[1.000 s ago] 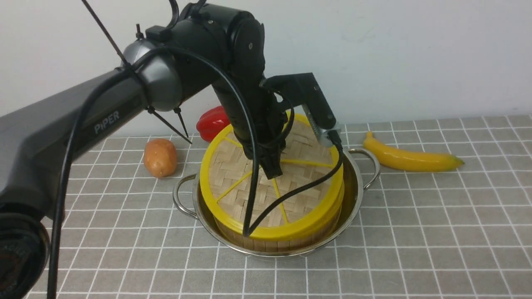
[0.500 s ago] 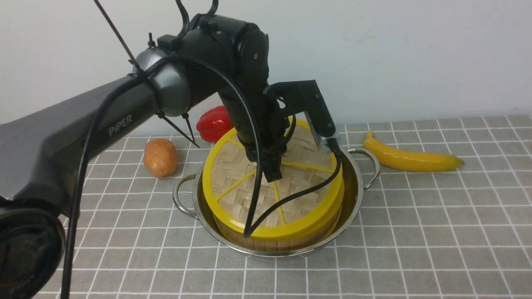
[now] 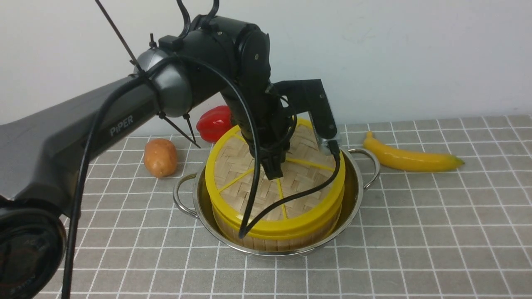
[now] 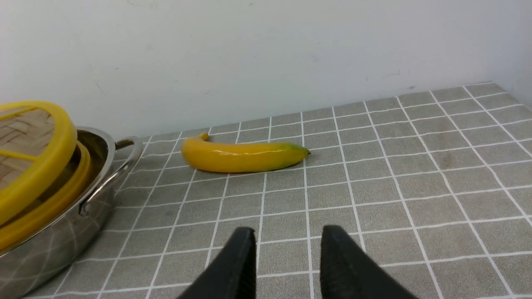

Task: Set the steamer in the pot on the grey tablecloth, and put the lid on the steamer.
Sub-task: 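Place the yellow bamboo steamer lid onto the steamer in the pot with the left gripper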

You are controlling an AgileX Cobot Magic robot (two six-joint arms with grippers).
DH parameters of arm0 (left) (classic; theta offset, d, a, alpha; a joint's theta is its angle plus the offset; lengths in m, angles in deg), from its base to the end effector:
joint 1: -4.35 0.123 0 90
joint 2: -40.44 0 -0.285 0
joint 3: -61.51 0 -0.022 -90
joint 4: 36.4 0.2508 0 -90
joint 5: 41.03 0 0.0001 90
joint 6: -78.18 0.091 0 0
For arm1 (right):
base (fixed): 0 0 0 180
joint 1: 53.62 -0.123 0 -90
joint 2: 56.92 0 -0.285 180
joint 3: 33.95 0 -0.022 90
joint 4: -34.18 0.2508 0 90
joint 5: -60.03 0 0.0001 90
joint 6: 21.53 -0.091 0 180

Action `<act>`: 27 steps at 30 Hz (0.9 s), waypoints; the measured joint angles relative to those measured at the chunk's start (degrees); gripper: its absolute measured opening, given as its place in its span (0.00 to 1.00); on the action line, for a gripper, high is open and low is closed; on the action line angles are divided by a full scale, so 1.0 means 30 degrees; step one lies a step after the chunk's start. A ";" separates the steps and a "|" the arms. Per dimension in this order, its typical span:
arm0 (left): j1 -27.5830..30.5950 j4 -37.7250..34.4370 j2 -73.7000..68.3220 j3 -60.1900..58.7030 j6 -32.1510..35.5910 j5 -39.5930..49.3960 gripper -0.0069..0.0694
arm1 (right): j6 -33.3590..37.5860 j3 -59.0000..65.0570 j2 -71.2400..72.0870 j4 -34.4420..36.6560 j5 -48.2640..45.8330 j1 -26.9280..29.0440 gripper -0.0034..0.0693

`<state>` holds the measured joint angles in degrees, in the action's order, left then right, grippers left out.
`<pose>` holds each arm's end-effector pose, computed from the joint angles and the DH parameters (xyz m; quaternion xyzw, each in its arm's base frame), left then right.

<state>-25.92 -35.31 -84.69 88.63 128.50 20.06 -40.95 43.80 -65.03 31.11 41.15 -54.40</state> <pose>0.3875 -0.2244 0.2579 0.6383 0.7481 0.0405 0.1770 0.0544 -0.0008 0.1800 0.1136 0.7836 0.0850 0.6048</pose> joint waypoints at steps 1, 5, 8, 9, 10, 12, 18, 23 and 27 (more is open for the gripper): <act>0.0000 0.0000 0.0000 0.0000 0.0019 0.0000 0.25 | 0.0000 0.0000 0.0000 0.0000 0.0000 0.0000 0.38; 0.0000 -0.0076 -0.0145 0.0000 0.0156 -0.0078 0.25 | 0.0000 0.0000 0.0000 0.0000 0.0000 0.0000 0.38; 0.0000 -0.0111 -0.0480 0.0000 0.0479 -0.0308 0.25 | 0.0000 0.0000 0.0000 0.0000 0.0000 0.0000 0.38; 0.0000 -0.0111 -0.0635 0.0000 0.0607 -0.0402 0.25 | 0.0000 0.0000 0.0000 0.0000 0.0000 0.0000 0.38; 0.0000 -0.0139 -0.0689 0.0000 0.0611 -0.0446 0.25 | 0.0000 0.0000 0.0000 0.0000 0.0000 0.0000 0.38; 0.0000 -0.0135 -0.0915 0.0000 0.0857 -0.0680 0.25 | 0.0000 0.0000 0.0000 0.0000 0.0000 0.0000 0.38; 0.0000 -0.0101 -0.1066 0.0000 0.0977 -0.2024 0.25 | 0.0000 0.0000 0.0000 0.0000 0.0000 0.0000 0.38; 0.0000 -0.0148 -0.1077 0.0000 0.0910 -0.2279 0.25 | 0.0000 0.0000 0.0000 0.0000 0.0000 0.0000 0.38; 0.0000 -0.0164 -0.1092 0.0000 0.0791 -0.2150 0.28 | 0.0000 0.0000 0.0000 0.0000 0.0000 0.0000 0.38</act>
<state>-25.92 -35.81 -87.97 88.63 130.87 13.61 -40.95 43.80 -65.03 31.11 41.15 -54.40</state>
